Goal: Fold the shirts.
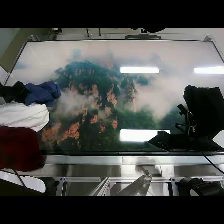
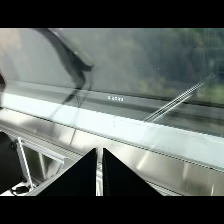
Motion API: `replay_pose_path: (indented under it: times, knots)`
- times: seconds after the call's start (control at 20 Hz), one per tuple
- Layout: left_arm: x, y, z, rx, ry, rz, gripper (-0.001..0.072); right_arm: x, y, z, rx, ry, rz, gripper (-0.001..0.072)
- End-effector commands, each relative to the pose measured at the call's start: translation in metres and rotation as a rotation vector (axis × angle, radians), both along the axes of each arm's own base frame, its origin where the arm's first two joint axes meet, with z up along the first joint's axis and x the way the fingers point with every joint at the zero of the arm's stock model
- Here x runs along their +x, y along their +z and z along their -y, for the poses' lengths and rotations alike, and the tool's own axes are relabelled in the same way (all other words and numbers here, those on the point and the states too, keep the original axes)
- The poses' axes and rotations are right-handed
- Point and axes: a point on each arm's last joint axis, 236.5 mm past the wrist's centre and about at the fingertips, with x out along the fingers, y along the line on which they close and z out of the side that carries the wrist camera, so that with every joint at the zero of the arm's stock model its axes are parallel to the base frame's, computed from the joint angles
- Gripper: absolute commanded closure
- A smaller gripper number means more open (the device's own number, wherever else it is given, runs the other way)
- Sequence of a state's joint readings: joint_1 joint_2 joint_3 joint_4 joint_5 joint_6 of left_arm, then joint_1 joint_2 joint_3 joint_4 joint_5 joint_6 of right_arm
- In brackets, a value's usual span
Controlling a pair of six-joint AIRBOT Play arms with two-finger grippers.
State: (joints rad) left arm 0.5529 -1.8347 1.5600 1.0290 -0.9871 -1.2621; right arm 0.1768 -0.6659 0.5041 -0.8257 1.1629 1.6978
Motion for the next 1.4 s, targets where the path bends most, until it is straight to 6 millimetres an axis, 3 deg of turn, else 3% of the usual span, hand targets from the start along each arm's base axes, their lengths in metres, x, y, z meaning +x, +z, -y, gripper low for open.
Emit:
replay_pose_path:
  times: [0.0, 0.1, 0.15, 0.25, 0.35, 0.45, 0.5, 0.55, 0.6, 0.7, 0.95, 1.05, 1.1, 1.15, 1.2, 1.25, 1.35]
  knots:
    - [0.012, -0.022, 0.023, -0.082, -0.056, -0.074, 0.0707, 0.001, 0.000, 0.000, 0.000, -0.004, 0.004, 0.0648]
    - [0.021, 0.012, 0.045, -0.155, -0.098, -0.056, 0.0707, 0.005, 0.001, 0.000, 0.000, -0.015, 0.016, 0.0648]
    - [0.028, 0.041, 0.064, -0.201, -0.145, -0.015, 0.0707, 0.007, 0.001, 0.001, 0.001, -0.021, 0.022, 0.0647]
    - [0.042, 0.119, 0.112, -0.293, -0.244, 0.126, 0.0706, 0.011, 0.002, 0.001, 0.002, -0.031, 0.033, 0.0647]
    - [0.046, 0.215, 0.174, -0.381, -0.373, 0.310, 0.0706, 0.011, 0.002, 0.001, 0.001, -0.030, 0.034, 0.0648]
    - [0.025, 0.303, 0.244, -0.433, -0.534, 0.473, 0.0706, 0.012, 0.002, 0.002, -0.002, -0.024, 0.050, 0.0648]
    - [0.009, 0.332, 0.277, -0.422, -0.605, 0.517, 0.0705, 0.013, 0.003, 0.001, -0.010, 0.008, 0.080, 0.0649]
    - [-0.007, 0.346, 0.303, -0.402, -0.659, 0.531, 0.0704, 0.013, 0.003, 0.001, -0.016, 0.033, 0.103, 0.0651]
    - [-0.026, 0.350, 0.331, -0.394, -0.713, 0.519, 0.0704, 0.012, 0.003, 0.001, -0.022, 0.056, 0.123, 0.0698]
    - [-0.061, 0.332, 0.377, -0.364, -0.815, 0.438, 0.0679, 0.012, 0.004, 0.001, -0.031, 0.093, 0.157, 0.0694]
    - [-0.119, 0.234, 0.461, -0.272, -0.968, 0.205, 0.0674, 0.012, 0.004, 0.001, -0.038, 0.119, 0.185, 0.0688]
    - [-0.129, 0.202, 0.486, -0.259, -0.998, 0.155, 0.0409, 0.012, 0.004, 0.001, -0.038, 0.119, 0.185, 0.0686]
    - [-0.129, 0.190, 0.493, -0.258, -1.000, 0.140, 0.0409, 0.012, 0.004, 0.001, -0.038, 0.119, 0.184, 0.0684]
    - [-0.129, 0.181, 0.496, -0.254, -1.004, 0.118, 0.0408, 0.012, 0.005, 0.001, -0.038, 0.119, 0.185, 0.0636]
    - [-0.130, 0.174, 0.495, -0.250, -1.013, 0.088, 0.0408, 0.012, 0.006, 0.001, -0.038, 0.121, 0.188, 0.0388]
    - [-0.131, 0.170, 0.489, -0.251, -1.017, 0.049, 0.0408, 0.012, 0.009, 0.001, -0.039, 0.135, 0.198, 0.0230]
    - [-0.139, 0.172, 0.466, -0.256, -1.008, -0.057, 0.0409, 0.010, 0.015, -0.001, -0.035, 0.156, 0.201, 0.0226]
